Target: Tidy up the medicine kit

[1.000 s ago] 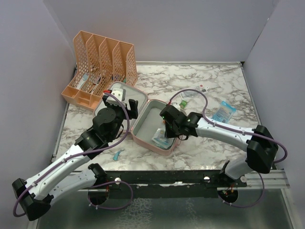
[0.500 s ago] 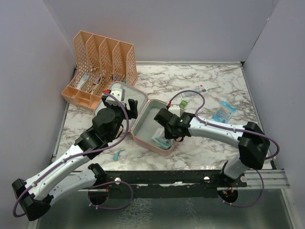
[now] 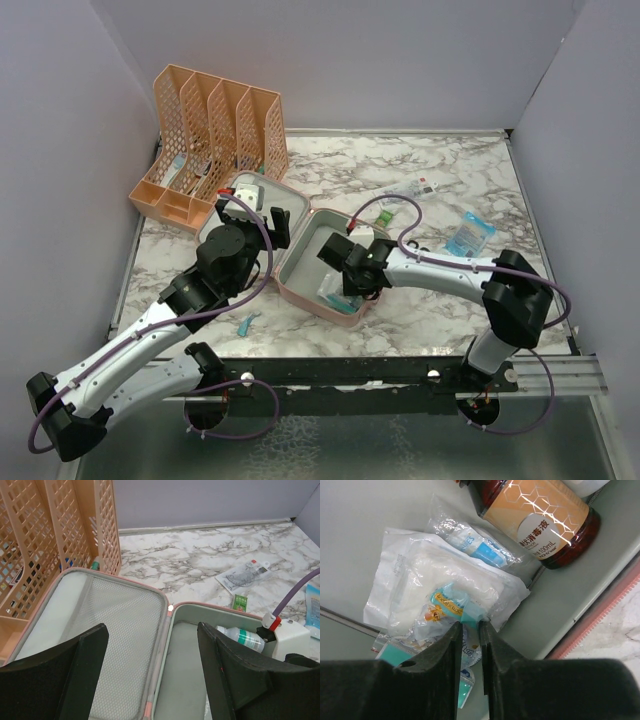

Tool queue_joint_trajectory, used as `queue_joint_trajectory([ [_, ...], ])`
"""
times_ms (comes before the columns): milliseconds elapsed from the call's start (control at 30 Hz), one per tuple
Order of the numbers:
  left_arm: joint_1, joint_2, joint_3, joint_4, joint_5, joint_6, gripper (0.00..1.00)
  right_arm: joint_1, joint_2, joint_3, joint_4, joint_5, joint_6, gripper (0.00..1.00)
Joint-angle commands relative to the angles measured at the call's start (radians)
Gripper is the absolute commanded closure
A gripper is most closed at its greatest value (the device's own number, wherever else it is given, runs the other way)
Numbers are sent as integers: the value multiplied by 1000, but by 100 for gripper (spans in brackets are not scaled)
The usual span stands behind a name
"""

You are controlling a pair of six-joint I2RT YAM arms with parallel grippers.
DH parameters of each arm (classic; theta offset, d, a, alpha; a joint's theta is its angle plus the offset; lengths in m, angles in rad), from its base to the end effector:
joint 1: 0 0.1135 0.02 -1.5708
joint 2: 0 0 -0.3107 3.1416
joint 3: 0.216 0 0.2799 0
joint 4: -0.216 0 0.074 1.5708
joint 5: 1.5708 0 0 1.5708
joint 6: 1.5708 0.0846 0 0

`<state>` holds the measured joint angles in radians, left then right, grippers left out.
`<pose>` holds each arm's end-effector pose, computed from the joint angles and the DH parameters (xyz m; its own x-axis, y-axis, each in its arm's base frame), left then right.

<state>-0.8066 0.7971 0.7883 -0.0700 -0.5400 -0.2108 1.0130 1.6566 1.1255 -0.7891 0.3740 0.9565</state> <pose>0.1856 -0.1308 0.3818 -0.1086 -0.1460 -0.9833 0.2473 0.9541 -0.1690 0.2118 0.2811 0.1883 -0.9018 -0.0083 -0.4322 -0.0085 1.0000 -0.0014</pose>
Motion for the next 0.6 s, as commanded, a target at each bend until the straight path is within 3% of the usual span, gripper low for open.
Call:
queue_joint_trajectory([
  [0, -2, 0, -9, 10, -19, -4, 25, 11, 23, 24, -66, 46, 10, 76],
  [300, -2, 2, -6, 8, -15, -2, 25, 12, -66, 93, -139, 137, 15, 63],
  [567, -2, -6, -6, 8, -10, -2, 25, 9, -196, 68, -66, 237, -37, 52],
])
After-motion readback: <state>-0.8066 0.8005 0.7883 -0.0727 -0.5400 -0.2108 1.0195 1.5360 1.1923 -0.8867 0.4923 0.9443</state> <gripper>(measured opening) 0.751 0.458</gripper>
